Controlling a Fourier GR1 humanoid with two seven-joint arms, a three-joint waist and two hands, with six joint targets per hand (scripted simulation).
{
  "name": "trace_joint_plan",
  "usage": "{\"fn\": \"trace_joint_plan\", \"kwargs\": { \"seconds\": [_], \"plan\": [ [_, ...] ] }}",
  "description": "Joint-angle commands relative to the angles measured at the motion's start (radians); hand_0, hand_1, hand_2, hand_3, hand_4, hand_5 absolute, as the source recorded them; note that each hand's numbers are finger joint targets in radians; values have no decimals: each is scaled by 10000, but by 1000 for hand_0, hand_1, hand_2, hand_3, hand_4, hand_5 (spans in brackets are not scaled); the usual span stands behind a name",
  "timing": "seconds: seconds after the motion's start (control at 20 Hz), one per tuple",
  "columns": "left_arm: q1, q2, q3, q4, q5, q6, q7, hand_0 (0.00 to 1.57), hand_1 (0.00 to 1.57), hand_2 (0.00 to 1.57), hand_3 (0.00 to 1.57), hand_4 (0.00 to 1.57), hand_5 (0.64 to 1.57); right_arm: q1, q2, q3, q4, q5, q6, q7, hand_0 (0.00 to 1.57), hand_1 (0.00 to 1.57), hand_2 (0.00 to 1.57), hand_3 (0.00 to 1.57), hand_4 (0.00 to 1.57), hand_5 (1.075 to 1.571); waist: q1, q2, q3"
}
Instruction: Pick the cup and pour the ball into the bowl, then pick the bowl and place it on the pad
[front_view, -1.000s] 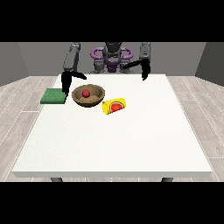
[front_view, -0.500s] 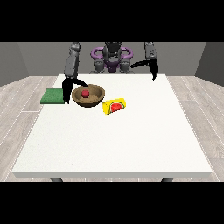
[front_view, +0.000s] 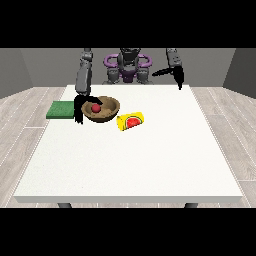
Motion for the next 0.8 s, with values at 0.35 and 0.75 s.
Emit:
{"fn": "trace_joint_plan", "kwargs": {
  "seconds": [0.35, 0.75],
  "plan": [
    [-530, -182, -348, -240, 28, -306, 204, 0, 0, 0, 0, 655, 1531, 982, -607, 1271, 705, 2513, -4317, 912, 1571, 1571, 1571, 1562, 938, 1558, 904, 457, 14],
    [442, 86, 641, 1459, 708, -643, -287, 0, 0, 0, 0, 973, 1423, 35, -806, 2301, 191, 3263, -4665, 4730, 1571, 1571, 1571, 945, 844, 1563, -91, -1942, 37]
  ]
}}
